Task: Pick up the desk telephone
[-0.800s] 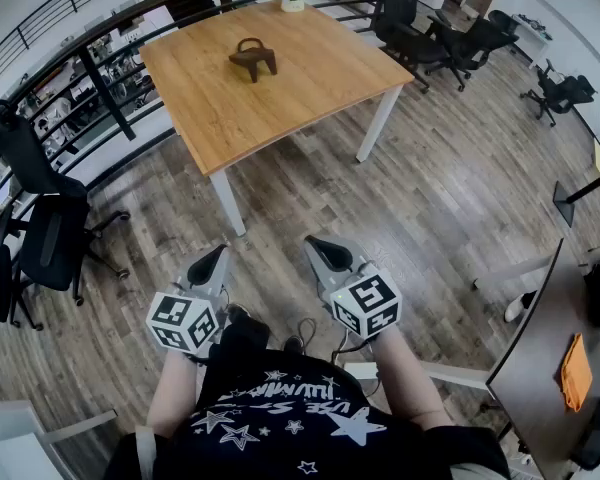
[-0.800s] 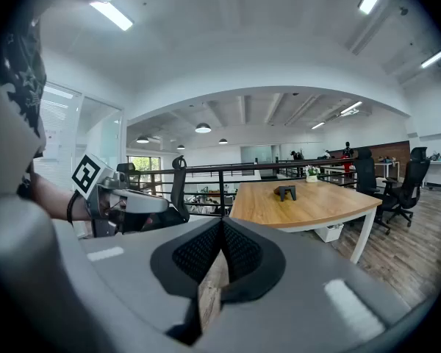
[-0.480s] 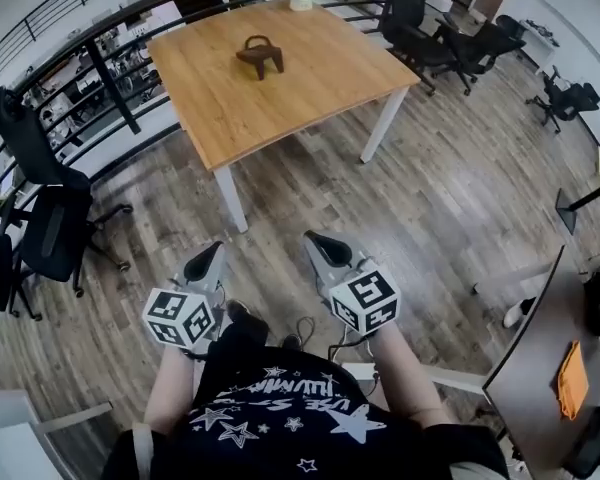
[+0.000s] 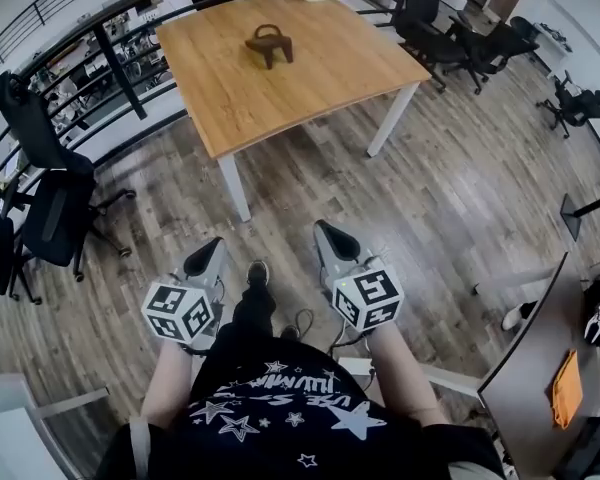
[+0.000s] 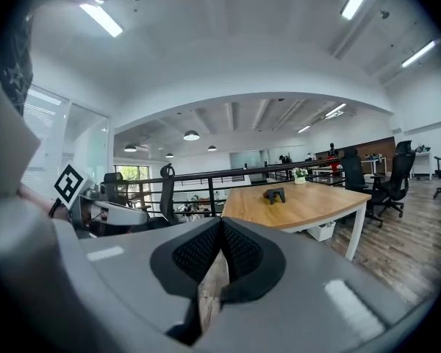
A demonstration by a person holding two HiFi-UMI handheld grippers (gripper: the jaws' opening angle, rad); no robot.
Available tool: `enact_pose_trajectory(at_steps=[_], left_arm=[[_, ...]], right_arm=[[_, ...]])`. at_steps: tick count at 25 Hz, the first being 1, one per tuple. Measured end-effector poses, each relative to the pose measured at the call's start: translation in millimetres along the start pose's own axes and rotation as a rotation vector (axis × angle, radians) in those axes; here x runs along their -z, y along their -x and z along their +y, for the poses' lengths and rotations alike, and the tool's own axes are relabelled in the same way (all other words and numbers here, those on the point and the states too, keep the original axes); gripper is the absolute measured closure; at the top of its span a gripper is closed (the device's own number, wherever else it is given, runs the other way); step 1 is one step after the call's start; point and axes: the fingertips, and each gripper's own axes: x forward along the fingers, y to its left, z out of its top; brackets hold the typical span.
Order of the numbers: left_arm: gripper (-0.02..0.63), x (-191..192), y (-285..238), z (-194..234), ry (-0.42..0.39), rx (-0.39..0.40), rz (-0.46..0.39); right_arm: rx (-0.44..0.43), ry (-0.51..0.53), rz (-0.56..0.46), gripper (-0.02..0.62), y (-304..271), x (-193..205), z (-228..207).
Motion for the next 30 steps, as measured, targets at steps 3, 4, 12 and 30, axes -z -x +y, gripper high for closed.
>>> enact_pose_trajectory(at_steps=[3, 4, 12, 30], left_arm=[[0.604, 3, -15, 5, 0.000, 0.004, 0.016], [0.604, 3, -21, 6, -0.003, 0.009, 0.020], [0.604, -12, -95, 34, -0.001, 0.061, 0.046], [0.604, -76, -242, 177, 0.073, 0.060, 0.096]], right_arm=[[0.018, -0.004, -0.007, 0.594, -4, 3, -13], [0.028, -0.009, -0.005, 0.594, -7, 5, -19], [0.082, -0.022, 0.040, 0.594, -52, 5, -66], [0.107, -0.017, 0.130, 0.593, -242, -44, -162]])
